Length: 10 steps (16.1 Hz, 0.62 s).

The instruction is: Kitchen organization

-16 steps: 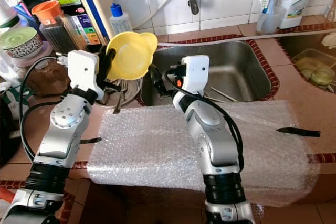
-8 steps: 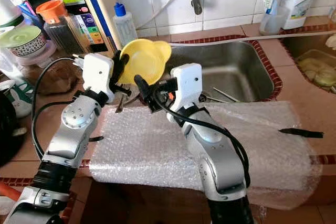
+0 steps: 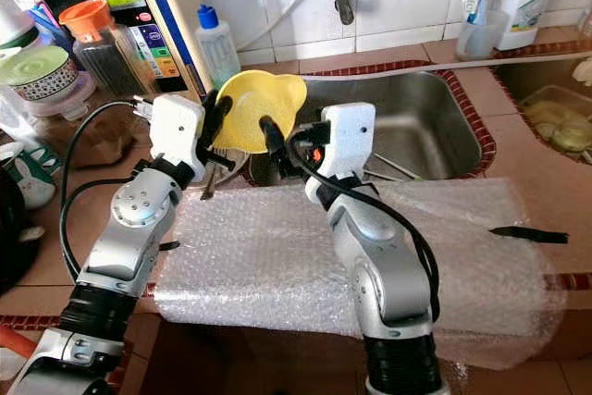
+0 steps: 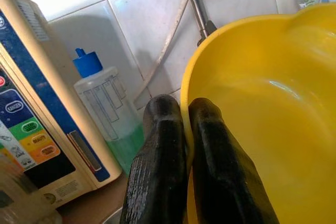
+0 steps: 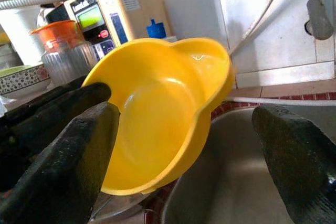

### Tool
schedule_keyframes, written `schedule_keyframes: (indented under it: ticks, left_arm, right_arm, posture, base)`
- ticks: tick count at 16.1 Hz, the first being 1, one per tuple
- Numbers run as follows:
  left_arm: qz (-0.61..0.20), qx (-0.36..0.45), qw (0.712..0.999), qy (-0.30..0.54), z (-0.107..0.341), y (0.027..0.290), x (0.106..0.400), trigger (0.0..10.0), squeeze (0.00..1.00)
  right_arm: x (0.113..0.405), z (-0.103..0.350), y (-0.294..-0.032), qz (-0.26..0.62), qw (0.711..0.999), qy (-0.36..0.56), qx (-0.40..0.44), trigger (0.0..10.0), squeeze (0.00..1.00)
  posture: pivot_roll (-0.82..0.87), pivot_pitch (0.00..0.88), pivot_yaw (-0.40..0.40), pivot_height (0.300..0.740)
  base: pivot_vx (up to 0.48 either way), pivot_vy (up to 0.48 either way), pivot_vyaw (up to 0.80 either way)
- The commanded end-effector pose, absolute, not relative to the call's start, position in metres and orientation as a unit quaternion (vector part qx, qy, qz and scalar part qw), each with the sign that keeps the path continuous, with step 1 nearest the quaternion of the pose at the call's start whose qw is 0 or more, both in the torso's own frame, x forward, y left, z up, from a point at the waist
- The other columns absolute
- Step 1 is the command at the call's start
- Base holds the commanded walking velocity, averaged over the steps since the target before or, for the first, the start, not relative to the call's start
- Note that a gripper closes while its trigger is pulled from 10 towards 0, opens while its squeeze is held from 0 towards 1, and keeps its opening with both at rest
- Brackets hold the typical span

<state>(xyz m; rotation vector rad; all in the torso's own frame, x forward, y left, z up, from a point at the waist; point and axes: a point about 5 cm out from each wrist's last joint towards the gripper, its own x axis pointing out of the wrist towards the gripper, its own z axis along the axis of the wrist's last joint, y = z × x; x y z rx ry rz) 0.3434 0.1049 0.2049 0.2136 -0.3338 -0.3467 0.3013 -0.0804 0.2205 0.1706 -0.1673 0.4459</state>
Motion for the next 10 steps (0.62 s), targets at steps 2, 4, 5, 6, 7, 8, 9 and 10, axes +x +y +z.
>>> schedule_keyframes:
  ticks: [2, 4, 5, 6, 7, 8, 9, 10]
  left_arm:
    - [-0.163, 0.101, 0.966, -0.175, 0.212, 0.111, 0.343, 10.0, 0.00]
    - [-0.176, 0.091, 0.964, -0.179, 0.213, 0.108, 0.342, 10.0, 0.00]
    - [-0.178, 0.091, 0.963, -0.180, 0.213, 0.106, 0.341, 10.0, 0.00]
    - [-0.179, 0.091, 0.963, -0.181, 0.213, 0.105, 0.341, 10.0, 0.00]
    - [-0.181, 0.089, 0.962, -0.182, 0.213, 0.105, 0.340, 10.0, 0.00]
    - [-0.184, 0.085, 0.962, -0.184, 0.214, 0.104, 0.339, 10.0, 0.00]
    - [-0.185, 0.085, 0.962, -0.184, 0.214, 0.104, 0.339, 10.0, 0.00]
    - [-0.184, 0.085, 0.962, -0.184, 0.213, 0.104, 0.338, 10.0, 0.00]
  right_arm:
    - [0.304, 0.221, -0.073, 0.225, 0.967, -0.083, 0.091, 10.0, 0.00]
    - [0.310, 0.219, -0.071, 0.225, 0.967, -0.080, 0.091, 10.0, 0.00]
    - [0.318, 0.220, -0.068, 0.223, 0.967, -0.077, 0.099, 10.0, 0.00]
    - [0.323, 0.221, -0.067, 0.222, 0.967, -0.075, 0.102, 10.0, 0.00]
    - [0.328, 0.221, -0.067, 0.216, 0.968, -0.073, 0.107, 0.7, 0.00]
    - [0.335, 0.221, -0.066, 0.210, 0.969, -0.067, 0.115, 0.0, 0.00]
    - [0.339, 0.222, -0.066, 0.208, 0.968, -0.067, 0.120, 0.0, 0.00]
    - [0.341, 0.222, -0.065, 0.206, 0.968, -0.067, 0.123, 0.0, 0.00]
  posture:
    - [-0.30, 0.085, 0.219, 0.740]
    - [-0.31, 0.087, 0.221, 0.740]
    - [-0.31, 0.087, 0.220, 0.740]
    - [-0.31, 0.087, 0.220, 0.740]
    - [-0.31, 0.087, 0.218, 0.740]
    - [-0.30, 0.087, 0.215, 0.740]
    - [-0.30, 0.087, 0.213, 0.740]
    - [-0.30, 0.087, 0.213, 0.740]
  base:
    - [0.000, 0.000, 0.00]
    - [0.000, 0.000, 0.00]
    - [0.000, 0.000, 0.00]
    - [0.000, 0.000, 0.00]
    - [0.000, 0.000, 0.00]
    - [0.000, 0.000, 0.00]
    - [0.000, 0.000, 0.00]
    - [0.000, 0.000, 0.00]
